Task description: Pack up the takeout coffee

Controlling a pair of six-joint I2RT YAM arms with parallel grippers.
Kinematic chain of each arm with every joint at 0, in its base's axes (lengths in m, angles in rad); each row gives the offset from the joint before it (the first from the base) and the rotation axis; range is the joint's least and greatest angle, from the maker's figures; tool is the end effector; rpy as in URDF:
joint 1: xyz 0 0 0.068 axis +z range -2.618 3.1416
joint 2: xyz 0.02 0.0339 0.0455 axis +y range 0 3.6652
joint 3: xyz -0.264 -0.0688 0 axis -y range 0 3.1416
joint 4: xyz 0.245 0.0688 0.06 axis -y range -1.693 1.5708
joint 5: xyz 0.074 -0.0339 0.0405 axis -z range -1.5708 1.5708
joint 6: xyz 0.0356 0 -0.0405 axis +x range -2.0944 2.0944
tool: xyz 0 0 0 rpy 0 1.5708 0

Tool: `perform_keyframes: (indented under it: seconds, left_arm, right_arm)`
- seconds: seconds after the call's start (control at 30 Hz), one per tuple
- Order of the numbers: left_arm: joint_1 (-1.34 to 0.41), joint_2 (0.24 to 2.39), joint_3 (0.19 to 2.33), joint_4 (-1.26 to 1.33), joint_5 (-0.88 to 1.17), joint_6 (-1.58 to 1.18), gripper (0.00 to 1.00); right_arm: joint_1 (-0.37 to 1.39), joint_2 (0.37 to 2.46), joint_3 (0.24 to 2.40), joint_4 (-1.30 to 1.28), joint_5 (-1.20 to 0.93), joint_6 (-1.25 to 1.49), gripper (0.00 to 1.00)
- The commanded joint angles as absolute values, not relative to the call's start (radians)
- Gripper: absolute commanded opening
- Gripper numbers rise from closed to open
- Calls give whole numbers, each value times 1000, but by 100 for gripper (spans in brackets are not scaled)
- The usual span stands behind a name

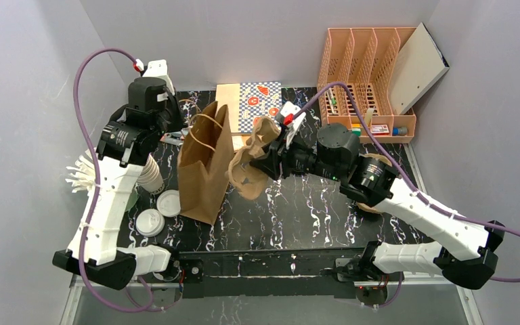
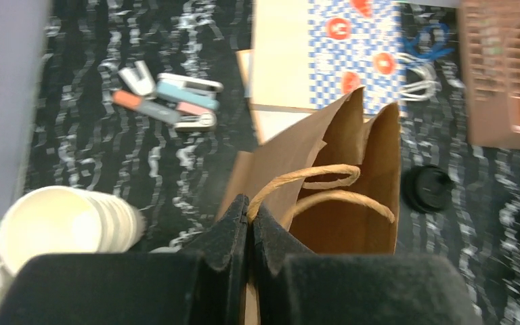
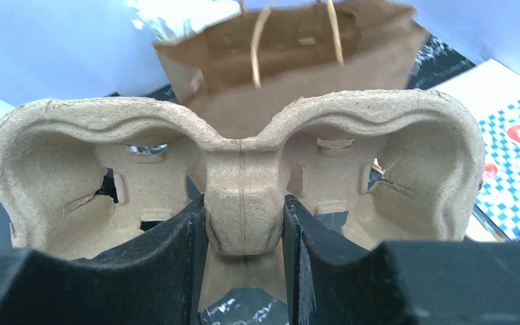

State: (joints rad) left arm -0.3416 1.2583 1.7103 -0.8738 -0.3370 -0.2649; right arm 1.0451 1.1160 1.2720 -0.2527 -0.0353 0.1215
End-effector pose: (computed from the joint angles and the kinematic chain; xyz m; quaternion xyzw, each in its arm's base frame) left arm 0.2218 -0.0664 0.4816 -0.0593 0.8305 -0.0256 0.5533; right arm 0.1223 0.2132 0.4374 -0.3405 0.6575 0.3810 0.5537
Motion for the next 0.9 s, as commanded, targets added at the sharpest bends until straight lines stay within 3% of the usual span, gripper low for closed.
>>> perform_keyframes:
  seconds: [0.0, 0.57, 0.87]
  left_arm:
    - [-336, 1209, 1719, -828, -85, -336, 0]
    - [-338, 1144, 1482, -612, 300, -544, 0]
    - [-383, 1108, 1268, -455, 384, -679, 0]
  right_arm:
    - [1049, 1150, 1403, -182, -148, 168, 36]
    - [1049, 1254, 1596, -51, -495, 396, 35]
    - [1049, 1254, 1472, 170, -620, 568, 35]
